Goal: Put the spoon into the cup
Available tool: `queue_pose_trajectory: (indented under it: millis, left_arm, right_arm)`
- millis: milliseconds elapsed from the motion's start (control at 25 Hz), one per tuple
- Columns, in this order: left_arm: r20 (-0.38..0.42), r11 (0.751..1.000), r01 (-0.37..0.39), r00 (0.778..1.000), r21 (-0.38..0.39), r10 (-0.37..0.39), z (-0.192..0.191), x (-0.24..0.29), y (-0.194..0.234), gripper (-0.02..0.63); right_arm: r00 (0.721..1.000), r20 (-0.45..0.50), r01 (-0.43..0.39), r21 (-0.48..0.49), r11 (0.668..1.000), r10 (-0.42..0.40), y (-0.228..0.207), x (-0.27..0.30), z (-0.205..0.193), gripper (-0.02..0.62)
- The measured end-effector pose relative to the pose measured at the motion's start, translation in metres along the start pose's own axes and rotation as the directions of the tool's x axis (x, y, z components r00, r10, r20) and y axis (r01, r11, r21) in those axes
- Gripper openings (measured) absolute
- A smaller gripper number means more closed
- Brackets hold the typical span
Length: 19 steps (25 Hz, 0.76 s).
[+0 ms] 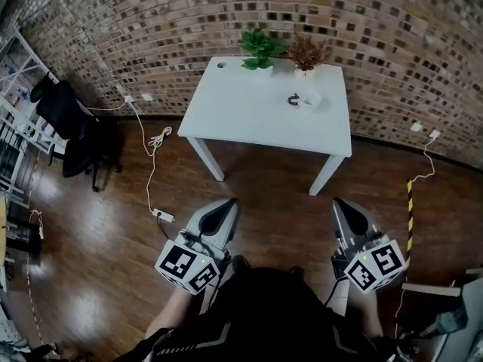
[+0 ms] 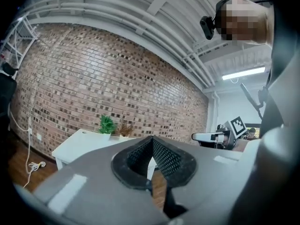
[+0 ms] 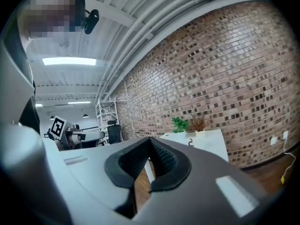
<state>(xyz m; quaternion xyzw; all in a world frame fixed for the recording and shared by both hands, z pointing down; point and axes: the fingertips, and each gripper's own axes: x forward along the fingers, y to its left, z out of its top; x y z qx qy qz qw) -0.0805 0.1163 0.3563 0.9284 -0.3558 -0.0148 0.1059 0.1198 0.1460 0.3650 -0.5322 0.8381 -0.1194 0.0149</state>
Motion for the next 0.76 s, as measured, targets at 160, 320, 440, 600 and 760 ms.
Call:
queue_pose_trajectory:
  millis: [160,320,440,600,760]
  left_arm:
    - [-0.002,0.999,-0.027,1.0,-0.025,0.027,-0.009,-0.006,-0.001,0.003]
    - [-0.006,1.0,-0.024,1.0,-0.016,0.024,-0.011,-0.007,-0.001,0.003]
    - [0.021,1.0,0.013,1.0,-0.008,-0.013,-0.004,-0.012,-0.002,0.003]
    - [0.036,0.999,0.008,0.999,-0.049,-0.006,0.0,-0.022,0.013,0.003]
    - [0.023,1.0,-0.004,1.0,-0.027,0.005,0.001,-0.032,0.03,0.003]
  right_arm:
    - [1.0,0.018,0.002,-0.018,1.0,-0.001,0.001,-0.006,0.007,0.006]
    - [0.999,0.044,0.033,-0.033,0.999,-0.031,0.0,-0.009,0.016,0.005]
    - [0.998,0.053,0.045,-0.046,0.998,-0.042,0.006,-0.004,0.02,0.006]
    - [0.998,0.051,0.047,-0.046,0.998,-0.044,0.02,0.006,0.019,0.006]
    - [0.998,0.054,0.041,-0.039,0.998,-0.039,0.037,0.017,0.017,0.005]
